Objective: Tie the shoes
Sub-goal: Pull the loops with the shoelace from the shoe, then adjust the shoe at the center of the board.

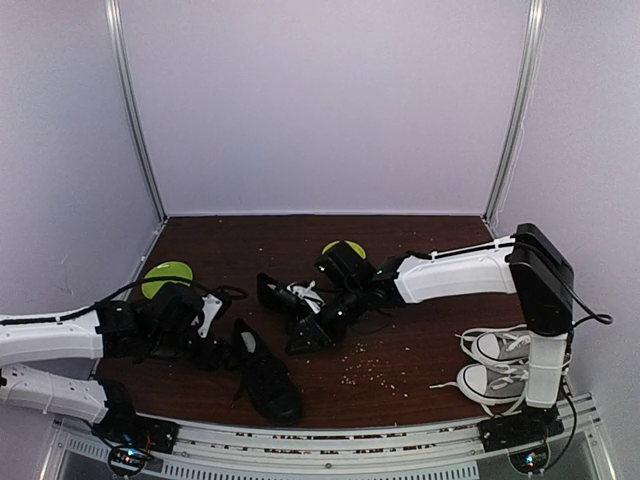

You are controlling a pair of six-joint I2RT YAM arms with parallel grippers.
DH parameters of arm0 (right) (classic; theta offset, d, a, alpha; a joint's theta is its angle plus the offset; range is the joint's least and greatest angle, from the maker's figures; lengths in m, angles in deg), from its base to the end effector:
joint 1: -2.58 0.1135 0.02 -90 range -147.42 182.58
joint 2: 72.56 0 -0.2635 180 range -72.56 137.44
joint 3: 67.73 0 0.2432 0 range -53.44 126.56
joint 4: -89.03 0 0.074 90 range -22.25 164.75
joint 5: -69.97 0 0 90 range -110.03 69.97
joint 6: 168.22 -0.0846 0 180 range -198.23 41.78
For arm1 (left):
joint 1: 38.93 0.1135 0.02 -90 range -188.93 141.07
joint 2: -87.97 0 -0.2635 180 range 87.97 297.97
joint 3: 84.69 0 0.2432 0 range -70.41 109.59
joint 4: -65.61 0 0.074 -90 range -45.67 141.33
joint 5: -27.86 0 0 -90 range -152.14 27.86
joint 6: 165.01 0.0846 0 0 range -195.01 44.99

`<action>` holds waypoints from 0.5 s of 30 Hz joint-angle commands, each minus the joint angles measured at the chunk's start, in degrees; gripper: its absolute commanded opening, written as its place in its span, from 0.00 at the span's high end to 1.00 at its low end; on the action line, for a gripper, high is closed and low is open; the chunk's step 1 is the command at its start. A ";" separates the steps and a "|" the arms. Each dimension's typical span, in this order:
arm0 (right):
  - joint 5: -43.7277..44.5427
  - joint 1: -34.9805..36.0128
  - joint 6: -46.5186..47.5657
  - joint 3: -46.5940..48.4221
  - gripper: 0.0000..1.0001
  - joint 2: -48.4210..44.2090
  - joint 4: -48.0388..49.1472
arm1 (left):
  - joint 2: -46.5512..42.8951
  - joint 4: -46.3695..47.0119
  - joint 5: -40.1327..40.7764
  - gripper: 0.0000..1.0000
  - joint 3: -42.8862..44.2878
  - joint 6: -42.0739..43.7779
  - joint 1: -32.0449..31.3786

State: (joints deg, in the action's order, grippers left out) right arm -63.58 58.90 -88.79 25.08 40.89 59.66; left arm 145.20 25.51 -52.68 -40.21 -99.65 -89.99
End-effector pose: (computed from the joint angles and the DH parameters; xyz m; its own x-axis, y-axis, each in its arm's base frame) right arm 0.1952 0.3980 0.1658 -0.5733 -0.6206 -0.5349 -0.7563 0.1499 0.6368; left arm 0.1426 -0.1543 0.1559 -0.7492 0.2728 -0.6035 0.4318 0.8922 -0.1327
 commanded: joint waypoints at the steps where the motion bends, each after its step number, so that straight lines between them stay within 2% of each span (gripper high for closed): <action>1: 3.19 0.00 0.86 0.84 0.59 -1.67 -2.39 | -5.09 -4.56 -4.52 0.42 -1.75 -3.56 -0.45; 4: 3.99 0.43 0.42 -0.26 0.61 -2.91 -2.42 | -8.21 -4.70 -6.27 0.44 -2.90 -5.05 -1.89; 6: 4.52 1.22 0.37 -1.82 0.62 -4.32 -2.57 | -9.54 -4.95 -6.03 0.53 -3.11 -6.48 -2.19; 8: 5.82 2.63 0.74 -4.44 0.63 -5.84 -3.08 | -10.81 -6.28 -1.46 0.59 -3.36 -9.59 -2.15; 11: 7.69 5.39 1.16 -7.92 0.64 -6.62 -4.17 | -11.67 -6.18 6.39 0.60 -4.05 -11.42 -1.98; 15: 8.83 7.62 0.63 -11.18 0.64 -5.77 -3.80 | -7.88 -2.93 9.05 0.63 -4.91 -11.52 0.04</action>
State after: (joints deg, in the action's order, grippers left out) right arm -57.59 64.49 -88.55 16.95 35.51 57.23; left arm 134.60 19.74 -49.36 -43.86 -109.03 -91.46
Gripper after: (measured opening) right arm 0.362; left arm 0.386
